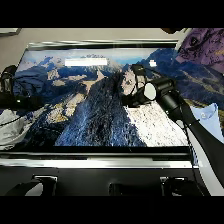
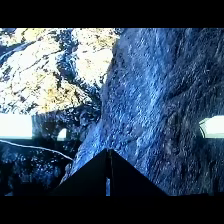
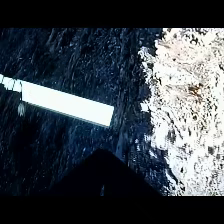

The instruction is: Fold the clothes and pants, and hang the long-sleeved shirts on hangers.

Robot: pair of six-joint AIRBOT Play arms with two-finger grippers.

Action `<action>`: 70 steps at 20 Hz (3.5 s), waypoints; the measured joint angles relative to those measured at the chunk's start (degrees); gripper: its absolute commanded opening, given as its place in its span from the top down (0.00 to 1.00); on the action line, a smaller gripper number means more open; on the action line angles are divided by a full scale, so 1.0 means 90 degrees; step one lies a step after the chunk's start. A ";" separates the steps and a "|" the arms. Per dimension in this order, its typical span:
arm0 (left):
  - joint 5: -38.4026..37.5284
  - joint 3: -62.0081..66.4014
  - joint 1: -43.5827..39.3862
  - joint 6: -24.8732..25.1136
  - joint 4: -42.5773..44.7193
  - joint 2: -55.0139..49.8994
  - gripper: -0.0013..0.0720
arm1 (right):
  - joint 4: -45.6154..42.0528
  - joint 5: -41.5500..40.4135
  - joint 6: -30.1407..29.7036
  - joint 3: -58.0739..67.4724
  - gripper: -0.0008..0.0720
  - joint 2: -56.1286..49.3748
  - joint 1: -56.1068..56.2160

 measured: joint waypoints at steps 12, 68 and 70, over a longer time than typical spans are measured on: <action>0.0002 0.0002 0.0080 -0.0743 0.0595 0.0000 0.00 | -0.0019 0.0002 0.0000 0.0000 0.94 0.0000 0.0000; 0.2880 -0.0607 -0.0583 -0.2232 -0.1712 -0.1263 0.06 | 0.4476 -0.0746 -0.1826 -0.3342 0.22 0.0471 -0.2030; 0.2773 -0.0597 -0.0452 -0.2198 -0.1717 -0.1256 0.06 | 0.5049 -0.1304 -0.1940 -0.3592 0.22 0.0270 -0.1479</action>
